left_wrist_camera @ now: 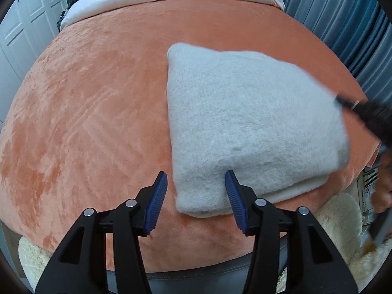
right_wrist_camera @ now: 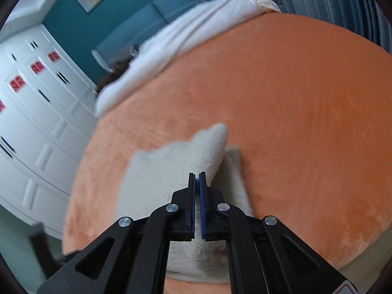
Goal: Fold small clothes
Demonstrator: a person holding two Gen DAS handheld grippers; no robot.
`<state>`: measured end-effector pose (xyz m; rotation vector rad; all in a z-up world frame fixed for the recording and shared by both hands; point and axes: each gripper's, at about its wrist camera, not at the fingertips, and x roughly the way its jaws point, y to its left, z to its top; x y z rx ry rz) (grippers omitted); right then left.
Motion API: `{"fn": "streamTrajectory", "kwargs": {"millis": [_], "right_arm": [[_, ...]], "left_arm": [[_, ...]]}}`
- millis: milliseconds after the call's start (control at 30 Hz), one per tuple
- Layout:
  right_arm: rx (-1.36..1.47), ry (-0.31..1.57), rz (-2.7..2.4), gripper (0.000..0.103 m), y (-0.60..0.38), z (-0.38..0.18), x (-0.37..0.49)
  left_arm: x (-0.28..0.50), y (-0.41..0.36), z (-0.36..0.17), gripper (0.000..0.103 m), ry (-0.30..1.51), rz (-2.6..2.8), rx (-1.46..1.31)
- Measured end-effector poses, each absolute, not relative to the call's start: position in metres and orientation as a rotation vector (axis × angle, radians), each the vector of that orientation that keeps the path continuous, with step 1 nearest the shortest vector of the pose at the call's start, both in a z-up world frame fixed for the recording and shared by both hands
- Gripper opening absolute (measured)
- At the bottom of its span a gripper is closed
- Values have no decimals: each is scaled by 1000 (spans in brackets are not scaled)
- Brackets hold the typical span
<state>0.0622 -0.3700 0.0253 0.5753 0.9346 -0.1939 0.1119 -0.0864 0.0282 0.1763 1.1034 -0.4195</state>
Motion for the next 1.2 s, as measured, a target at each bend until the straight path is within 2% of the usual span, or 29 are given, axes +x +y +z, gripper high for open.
{"fn": "streamTrajectory", "kwargs": {"millis": [67, 167, 200, 233, 267, 300, 367, 467, 500, 533, 567, 633, 700, 767, 900, 1033, 1067, 1167, 1200], "right_arm": [[665, 1013, -168, 3, -373, -7, 59], [715, 908, -166, 9, -374, 19, 39], [718, 889, -164, 16, -374, 28, 31], [717, 880, -157, 18, -373, 34, 23], [721, 879, -147, 25, -370, 35, 17], [748, 891, -126, 39, -368, 32, 9], [788, 931, -86, 48, -362, 19, 2], [751, 977, -100, 48, -350, 1, 4], [737, 979, -110, 37, -347, -1, 3], [731, 968, -120, 29, -346, 1, 4], [737, 954, -102, 14, -345, 5, 6], [752, 867, -77, 12, -346, 30, 1], [738, 793, -68, 10, -347, 53, -13], [694, 807, -95, 10, -349, 53, -20], [669, 1077, -134, 10, -342, -24, -8], [638, 1047, -160, 14, -341, -7, -8], [646, 1042, -163, 19, -341, -2, -9], [657, 984, -156, 24, -346, 22, -12], [644, 953, -166, 24, -348, 34, -11]], "left_arm": [[108, -86, 22, 47, 1126, -437, 181], [96, -85, 16, 49, 1141, -463, 224], [92, -85, 14, 52, 1145, -473, 231], [89, -83, 11, 55, 1147, -479, 235], [87, -82, 7, 56, 1150, -477, 242], [88, -82, 3, 56, 1159, -474, 244], [91, -82, -3, 56, 1174, -465, 228], [99, -83, -13, 56, 1170, -435, 200], [102, -84, -16, 54, 1181, -427, 195], [105, -83, -17, 43, 1189, -430, 177], [107, -82, -17, 37, 1202, -436, 161], [108, -79, -10, 21, 1198, -430, 146], [110, -73, -2, 13, 1178, -412, 144], [115, -66, -4, 13, 1200, -419, 115], [117, -69, -21, 14, 1239, -400, 136], [110, -76, -8, 17, 1217, -411, 209], [107, -75, -2, 17, 1211, -423, 212], [99, -76, 25, 31, 1167, -457, 210], [97, -76, 35, 40, 1145, -469, 200]]}}
